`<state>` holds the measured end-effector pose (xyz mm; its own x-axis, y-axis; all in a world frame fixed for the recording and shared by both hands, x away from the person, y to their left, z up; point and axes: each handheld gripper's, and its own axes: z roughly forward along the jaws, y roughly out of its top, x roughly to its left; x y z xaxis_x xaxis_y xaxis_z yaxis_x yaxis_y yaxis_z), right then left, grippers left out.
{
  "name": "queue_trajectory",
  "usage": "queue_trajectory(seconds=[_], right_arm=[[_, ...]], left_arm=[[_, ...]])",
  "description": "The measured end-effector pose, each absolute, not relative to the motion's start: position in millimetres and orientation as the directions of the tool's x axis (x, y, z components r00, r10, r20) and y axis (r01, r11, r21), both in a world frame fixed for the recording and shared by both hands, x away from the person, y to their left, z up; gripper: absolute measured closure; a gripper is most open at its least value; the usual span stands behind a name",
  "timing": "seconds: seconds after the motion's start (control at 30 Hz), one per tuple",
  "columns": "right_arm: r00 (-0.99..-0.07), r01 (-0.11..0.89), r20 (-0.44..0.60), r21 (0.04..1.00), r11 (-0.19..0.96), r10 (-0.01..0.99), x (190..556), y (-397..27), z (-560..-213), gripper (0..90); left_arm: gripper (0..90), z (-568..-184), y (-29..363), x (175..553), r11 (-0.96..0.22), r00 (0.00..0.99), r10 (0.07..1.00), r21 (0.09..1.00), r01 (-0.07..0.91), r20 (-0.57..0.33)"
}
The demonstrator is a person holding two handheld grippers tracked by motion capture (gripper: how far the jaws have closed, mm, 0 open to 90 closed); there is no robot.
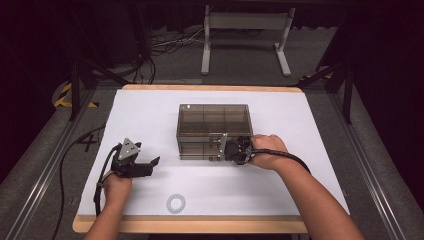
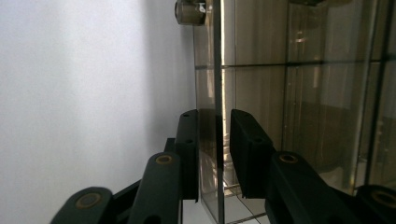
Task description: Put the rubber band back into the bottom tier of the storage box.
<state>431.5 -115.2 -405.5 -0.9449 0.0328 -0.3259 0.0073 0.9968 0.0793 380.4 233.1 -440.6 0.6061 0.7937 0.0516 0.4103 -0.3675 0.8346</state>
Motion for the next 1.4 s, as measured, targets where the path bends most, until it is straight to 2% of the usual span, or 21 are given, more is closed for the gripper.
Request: queue_trajectory(seconds=[0.27,1.4], right_arm=[[-0.946,-0.003,-0.323,0.062,0.998,0.017,431,-114,-409,79.5],[-0.964,-0.007,-0.264,0.06,0.998,0.009,416,-115,-405,82.2]], left_arm=[[15.6,-441,233,380,-0.366,0.604,0.795,0.836,0.409,0.053],[15.6,-441,232,381,-0.369,0.607,0.793,0.837,0.405,0.056]])
